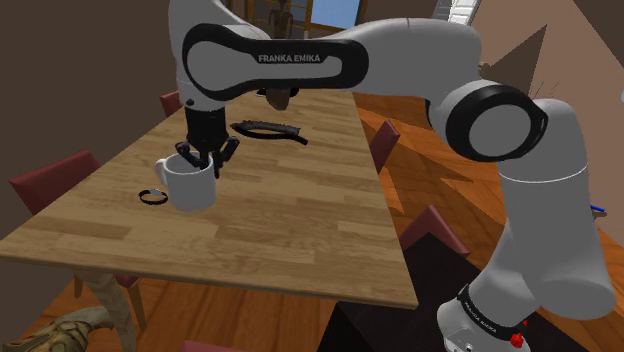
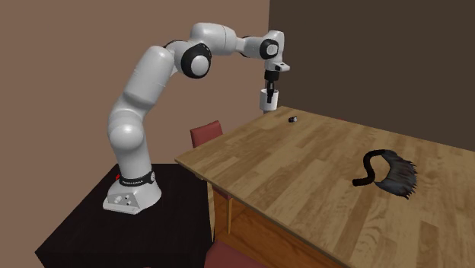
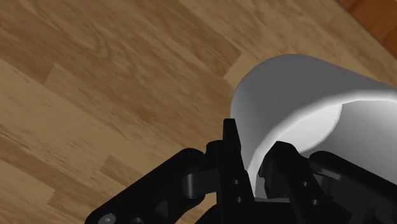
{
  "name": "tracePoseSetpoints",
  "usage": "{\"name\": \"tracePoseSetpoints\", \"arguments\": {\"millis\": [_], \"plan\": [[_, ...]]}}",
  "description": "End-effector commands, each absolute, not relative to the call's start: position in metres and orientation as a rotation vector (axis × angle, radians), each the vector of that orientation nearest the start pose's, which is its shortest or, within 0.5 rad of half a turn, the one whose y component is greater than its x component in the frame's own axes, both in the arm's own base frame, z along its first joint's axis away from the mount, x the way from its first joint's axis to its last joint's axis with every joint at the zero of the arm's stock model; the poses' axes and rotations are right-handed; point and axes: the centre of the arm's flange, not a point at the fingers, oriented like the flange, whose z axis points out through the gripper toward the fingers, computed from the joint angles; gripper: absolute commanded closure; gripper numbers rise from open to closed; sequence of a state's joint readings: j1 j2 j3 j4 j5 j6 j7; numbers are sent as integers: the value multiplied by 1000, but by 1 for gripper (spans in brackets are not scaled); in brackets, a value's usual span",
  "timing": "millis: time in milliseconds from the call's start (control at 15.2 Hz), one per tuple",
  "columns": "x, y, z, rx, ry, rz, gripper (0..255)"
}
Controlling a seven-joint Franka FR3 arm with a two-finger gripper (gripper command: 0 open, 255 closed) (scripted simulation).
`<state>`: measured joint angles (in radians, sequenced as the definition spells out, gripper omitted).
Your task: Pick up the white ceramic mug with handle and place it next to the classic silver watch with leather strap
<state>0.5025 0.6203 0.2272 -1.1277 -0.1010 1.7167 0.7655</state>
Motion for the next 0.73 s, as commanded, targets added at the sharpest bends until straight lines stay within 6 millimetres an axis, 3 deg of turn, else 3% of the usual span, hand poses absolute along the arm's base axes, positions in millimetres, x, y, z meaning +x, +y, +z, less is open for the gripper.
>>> {"name": "tracePoseSetpoints", "arguments": {"millis": [0, 132, 660], "plan": [[574, 468, 450, -3128, 96, 53, 255], [572, 487, 447, -3128, 96, 53, 255], [572, 487, 405, -3128, 96, 53, 255]]}}
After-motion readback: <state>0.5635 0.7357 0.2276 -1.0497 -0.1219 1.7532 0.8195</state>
